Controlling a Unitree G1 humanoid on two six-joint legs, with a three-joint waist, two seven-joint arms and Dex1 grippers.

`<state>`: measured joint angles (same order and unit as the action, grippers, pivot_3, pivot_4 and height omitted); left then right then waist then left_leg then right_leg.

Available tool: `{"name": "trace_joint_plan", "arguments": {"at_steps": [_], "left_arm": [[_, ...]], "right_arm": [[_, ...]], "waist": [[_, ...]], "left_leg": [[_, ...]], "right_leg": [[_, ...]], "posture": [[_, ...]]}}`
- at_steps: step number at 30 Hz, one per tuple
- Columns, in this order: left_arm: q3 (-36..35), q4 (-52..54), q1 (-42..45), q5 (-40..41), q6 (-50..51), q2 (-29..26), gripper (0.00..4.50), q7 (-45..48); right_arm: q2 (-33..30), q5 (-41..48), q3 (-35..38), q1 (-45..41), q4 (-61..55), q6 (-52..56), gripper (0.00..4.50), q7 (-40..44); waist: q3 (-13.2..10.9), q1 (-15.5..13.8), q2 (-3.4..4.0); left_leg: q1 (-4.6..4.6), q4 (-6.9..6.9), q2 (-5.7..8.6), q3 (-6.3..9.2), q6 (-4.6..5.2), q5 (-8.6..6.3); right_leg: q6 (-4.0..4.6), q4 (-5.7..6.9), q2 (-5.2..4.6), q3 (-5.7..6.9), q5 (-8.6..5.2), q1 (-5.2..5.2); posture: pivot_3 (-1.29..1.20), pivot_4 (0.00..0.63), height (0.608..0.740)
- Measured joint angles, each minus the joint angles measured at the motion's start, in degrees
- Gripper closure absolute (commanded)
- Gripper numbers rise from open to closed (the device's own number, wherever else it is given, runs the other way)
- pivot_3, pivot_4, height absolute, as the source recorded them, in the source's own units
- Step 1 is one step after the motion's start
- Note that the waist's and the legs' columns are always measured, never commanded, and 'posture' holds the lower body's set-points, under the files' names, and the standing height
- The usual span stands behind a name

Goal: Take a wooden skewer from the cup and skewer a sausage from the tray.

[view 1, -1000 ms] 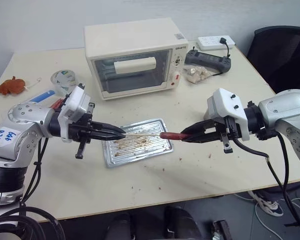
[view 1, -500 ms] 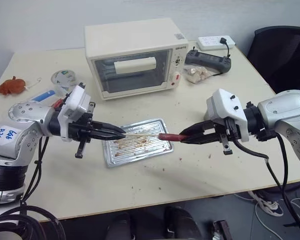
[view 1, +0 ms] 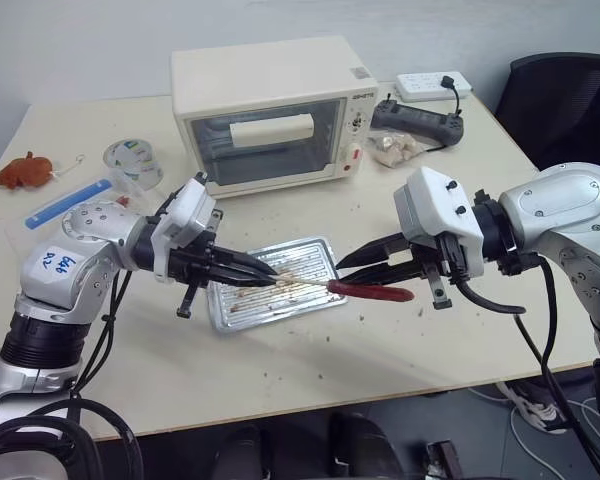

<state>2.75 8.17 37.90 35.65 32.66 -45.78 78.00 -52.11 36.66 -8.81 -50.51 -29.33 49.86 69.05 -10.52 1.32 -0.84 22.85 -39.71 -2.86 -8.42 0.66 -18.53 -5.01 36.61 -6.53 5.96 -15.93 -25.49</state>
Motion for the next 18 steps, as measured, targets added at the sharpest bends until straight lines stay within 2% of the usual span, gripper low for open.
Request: {"name": "trace_joint_plan", "arguments": {"at_steps": [7, 8, 10, 16, 18], "left_arm": [[-1.92, 0.05, -2.89, -0.13, -0.37, -0.20, 4.50, -2.81], [-2.79, -0.01, -3.63, -0.19, -0.37, -0.39, 4.50, -3.65], [-5.12, 0.41, -5.60, -0.20, -0.40, -0.84, 4.50, -5.53], [-14.43, 2.45, -16.38, -0.21, -0.28, -2.65, 4.50, -12.84], [-20.05, 2.42, -19.90, -0.24, -0.22, -2.76, 4.50, -16.80]], "right_arm": [[-0.01, -0.02, 0.64, 0.51, -0.04, 0.27, 3.85, -2.39], [-0.02, -0.02, 1.18, 0.94, -0.03, 0.34, 3.67, -3.18], [0.01, 0.21, 2.27, 1.51, 0.13, 1.02, 3.26, -4.67], [1.36, 3.48, 7.64, 1.68, 0.61, 4.86, 1.20, -10.08], [3.53, 6.83, 10.85, 1.36, 0.89, 7.86, 0.53, -13.54]], "waist": [[0.00, 0.01, 0.00], [0.00, 0.02, 0.00], [0.00, 0.07, 0.00], [0.00, 0.17, 0.00], [0.00, 0.18, 0.00]], "left_leg": [[0.00, -0.01, -0.02, 0.01, 0.01, 0.00], [0.00, -0.01, -0.02, 0.02, 0.01, 0.00], [0.00, 0.00, -0.02, 0.02, 0.01, -0.01], [0.00, 0.00, -0.13, 0.04, 0.02, -0.01], [-0.01, 0.00, -0.31, 0.03, 0.02, -0.02]], "right_leg": [[0.00, 0.02, -0.01, 0.00, 0.00, 0.00], [0.00, 0.02, 0.00, 0.01, 0.00, 0.00], [0.00, 0.02, -0.01, 0.00, 0.00, 0.00], [0.00, 0.02, -0.03, -0.01, 0.00, -0.01], [0.00, 0.03, -0.04, -0.02, 0.00, -0.01]], "posture": [[0.00, 0.150, 0.740], [0.00, 0.150, 0.740], [0.00, 0.150, 0.740], [0.00, 0.150, 0.740], [0.00, 0.150, 0.740]]}}
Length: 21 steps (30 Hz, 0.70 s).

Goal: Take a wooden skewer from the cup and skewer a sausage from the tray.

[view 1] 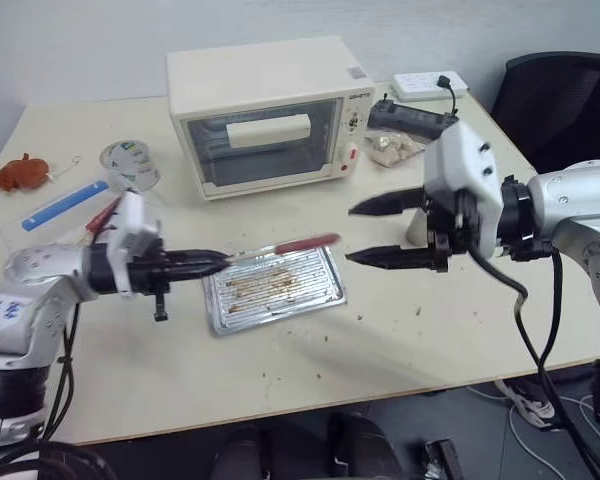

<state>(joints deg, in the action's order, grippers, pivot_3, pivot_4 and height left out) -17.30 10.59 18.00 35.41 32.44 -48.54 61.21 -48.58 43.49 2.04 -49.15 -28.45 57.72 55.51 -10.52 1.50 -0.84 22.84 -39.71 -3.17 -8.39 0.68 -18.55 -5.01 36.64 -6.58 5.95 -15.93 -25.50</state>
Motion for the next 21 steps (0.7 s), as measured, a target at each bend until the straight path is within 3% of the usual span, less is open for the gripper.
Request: {"name": "trace_joint_plan", "arguments": {"at_steps": [2, 8, 14, 21], "left_arm": [[-5.66, -0.43, -3.65, -0.22, -0.07, -0.45, 4.50, -3.16], [-15.31, -13.84, -8.40, -4.77, -5.61, -5.28, 4.50, -5.04], [-15.52, -37.84, 0.56, -10.63, -16.81, -10.72, 4.50, -5.47], [-10.72, -53.27, 8.54, -15.04, -24.67, -13.33, 4.50, -3.20]], "right_arm": [[1.48, 2.97, 3.06, -0.56, 0.50, 2.74, 0.01, -3.39], [3.79, 8.60, 7.46, -1.95, 1.44, 6.70, 0.01, -10.95], [4.22, 10.12, 7.42, -1.20, 1.46, 7.14, 0.01, -14.20], [4.25, 11.36, 7.39, -1.05, 1.42, 7.10, 0.01, -16.06]], "waist": [[0.00, 0.03, 0.00], [0.00, -0.08, 0.00], [0.03, -0.07, -0.05], [0.04, 0.08, -0.06]], "left_leg": [[0.00, 0.01, -0.04, 0.00, 0.00, 0.00], [-0.02, 0.03, -0.04, -0.04, 0.03, -0.04], [0.03, 0.06, -0.01, -0.10, 0.08, -0.11], [0.14, 0.07, 0.23, -0.25, 0.08, -0.12]], "right_leg": [[0.00, -0.01, 0.01, 0.01, 0.00, 0.00], [0.03, -0.17, 0.01, 0.03, -0.01, -0.02], [0.02, -0.12, 0.00, 0.06, -0.01, -0.04], [0.01, -0.14, 0.02, 0.11, 0.00, -0.12]], "posture": [[0.00, 0.150, 0.740], [0.00, 0.150, 0.740], [0.00, 0.150, 0.740], [0.00, 0.150, 0.740]]}}
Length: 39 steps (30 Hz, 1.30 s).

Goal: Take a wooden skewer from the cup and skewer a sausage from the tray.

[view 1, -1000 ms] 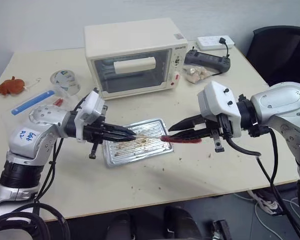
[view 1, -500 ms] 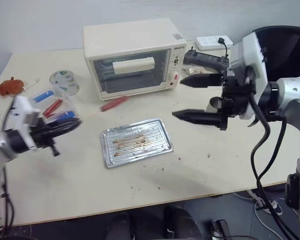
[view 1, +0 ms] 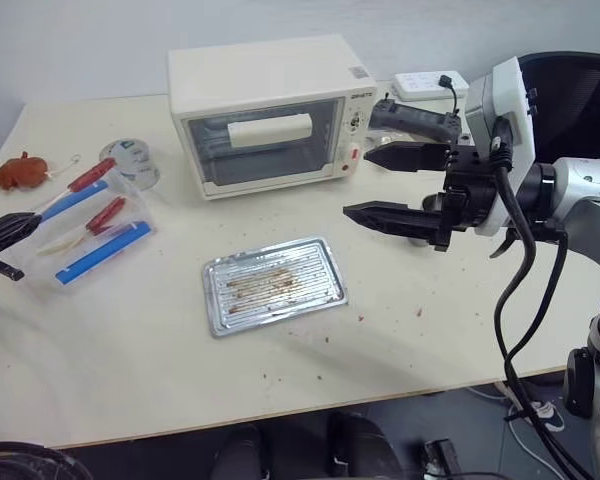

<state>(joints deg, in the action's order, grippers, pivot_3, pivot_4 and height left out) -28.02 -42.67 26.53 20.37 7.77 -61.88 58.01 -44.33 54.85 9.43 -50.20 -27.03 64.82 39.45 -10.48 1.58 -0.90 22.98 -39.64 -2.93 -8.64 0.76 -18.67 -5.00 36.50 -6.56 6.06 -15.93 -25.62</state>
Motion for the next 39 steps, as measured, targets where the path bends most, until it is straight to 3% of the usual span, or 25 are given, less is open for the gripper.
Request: {"name": "trace_joint_plan", "arguments": {"at_steps": [16, 27, 30, 39], "left_arm": [[-4.38, -1.15, -8.11, -0.04, -2.11, -2.36, 4.50, 1.98], [-1.58, -0.83, -7.42, -0.26, -2.46, -1.12, 1.54, 1.84], [-5.21, 0.81, -11.89, 0.95, -0.39, -1.96, 1.54, 2.44], [-28.56, 7.97, -34.27, 5.21, 9.30, -7.16, 1.54, 10.29]], "right_arm": [[-1.59, 0.29, -0.11, 4.37, -0.21, -3.36, 0.01, 0.50], [-2.82, 2.43, -0.31, 4.37, -0.11, -3.36, 0.00, 3.79], [-2.99, 1.99, -0.77, 4.37, 0.09, -3.62, 0.00, 4.40], [-3.51, -1.04, -3.35, 4.33, 2.81, -7.08, 0.00, 7.73]], "waist": [[0.07, -0.10, -0.12], [0.08, 0.27, -0.14], [0.08, 0.37, -0.14], [0.08, 0.43, -0.18]], "left_leg": [[0.03, -0.02, -0.25, 0.03, 0.04, -0.04], [0.03, -0.01, -0.34, 0.01, 0.01, -0.05], [0.04, -0.01, -0.38, -0.02, 0.01, -0.07], [0.00, -0.02, -0.49, -0.09, -0.05, -0.16]], "right_leg": [[-0.02, 0.01, -0.03, -0.03, 0.01, -0.06], [-0.02, 0.01, 0.04, -0.05, 0.01, -0.09], [-0.02, 0.00, 0.03, -0.04, 0.01, -0.12], [0.04, -0.08, 0.02, -0.04, -0.02, -0.16]], "posture": [[0.00, 0.150, 0.740], [0.00, 0.150, 0.740], [0.00, 0.150, 0.740], [0.00, 0.150, 0.740]]}}
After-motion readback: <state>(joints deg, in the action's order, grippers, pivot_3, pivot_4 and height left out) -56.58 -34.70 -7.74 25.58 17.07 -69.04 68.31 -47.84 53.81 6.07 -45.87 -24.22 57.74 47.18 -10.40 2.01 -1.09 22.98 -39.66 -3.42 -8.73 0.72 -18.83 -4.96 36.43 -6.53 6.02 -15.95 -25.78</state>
